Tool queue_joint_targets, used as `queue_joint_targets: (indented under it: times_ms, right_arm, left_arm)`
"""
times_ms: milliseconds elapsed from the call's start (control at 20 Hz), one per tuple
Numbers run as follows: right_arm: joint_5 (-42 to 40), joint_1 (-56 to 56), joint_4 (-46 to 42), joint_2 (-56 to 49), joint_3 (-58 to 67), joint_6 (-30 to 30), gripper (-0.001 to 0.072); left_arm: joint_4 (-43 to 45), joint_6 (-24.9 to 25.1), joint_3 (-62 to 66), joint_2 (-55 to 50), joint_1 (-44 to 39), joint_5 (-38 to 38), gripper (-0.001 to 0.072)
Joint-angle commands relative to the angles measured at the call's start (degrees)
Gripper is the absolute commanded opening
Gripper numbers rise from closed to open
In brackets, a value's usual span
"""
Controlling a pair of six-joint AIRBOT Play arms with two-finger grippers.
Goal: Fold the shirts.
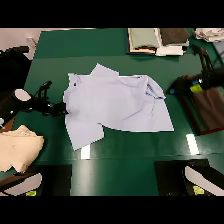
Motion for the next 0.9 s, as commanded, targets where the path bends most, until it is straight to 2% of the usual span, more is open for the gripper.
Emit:
queue_joint_targets:
  times_ms: [0,50,100,150,350,400,450,600,650,750,800,850]
  right_arm:
    - [0.4,-11.6,-5.7,3.6,-13.6,-0.2,0.0389]
    - [0.1,-15.9,-5.8,3.7,-18.0,-1.7,0.0396]
    - [-0.6,-19.6,-5.6,3.5,-21.6,-2.1,0.0502]
    - [-1.3,-23.1,-4.6,2.7,-24.8,-2.3,0.0558]
    - [-4.0,-28.5,0.4,-2.7,-31.6,-5.6,0.0548]
    - [-5.3,-27.9,1.3,-4.1,-32.2,-5.6,0.0522]
    - [-6.5,-26.2,1.8,-5.6,-32.1,-5.8,0.0445]
    - [-11.6,-19.1,5.7,-8.2,-32.1,-6.0,0.0445]
    - [-13.3,-16.5,6.8,-8.8,-32.1,-6.0,0.0418]
    - [-15.8,-11.3,7.0,-9.5,-31.0,-6.0,0.018]
    - [-16.0,-9.0,6.8,-9.4,-29.8,-6.0,0.008]
    - [-15.9,-6.9,6.6,-8.6,-28.0,-6.0,0.0019]
  left_arm:
    - [-0.1,1.6,2.6,3.2,-0.2,-0.8,0.003]
    - [-0.1,1.6,2.8,3.7,-0.2,-0.9,0.003]
    - [-0.2,1.6,2.8,4.0,-0.2,-1.0,0.003]
    - [-0.2,1.6,2.8,4.0,-0.2,-1.1,0.003]
    - [-0.4,1.6,2.8,4.0,-0.2,-1.1,0.003]
    - [-0.4,1.6,2.8,4.0,-0.2,-1.1,0.003]
    - [-0.4,1.6,2.8,4.0,-0.2,-1.1,0.003]
    - [-0.4,1.6,2.8,4.0,-0.2,-1.2,0.003]
    - [-0.5,1.5,2.8,4.0,-0.2,-1.2,0.003]
    - [-0.4,1.5,2.8,4.0,-0.2,-1.4,0.003]
    - [-0.4,1.5,2.8,4.0,-0.2,-1.6,0.003]
    - [-0.4,1.4,2.8,4.7,-0.2,-1.5,0.0029]
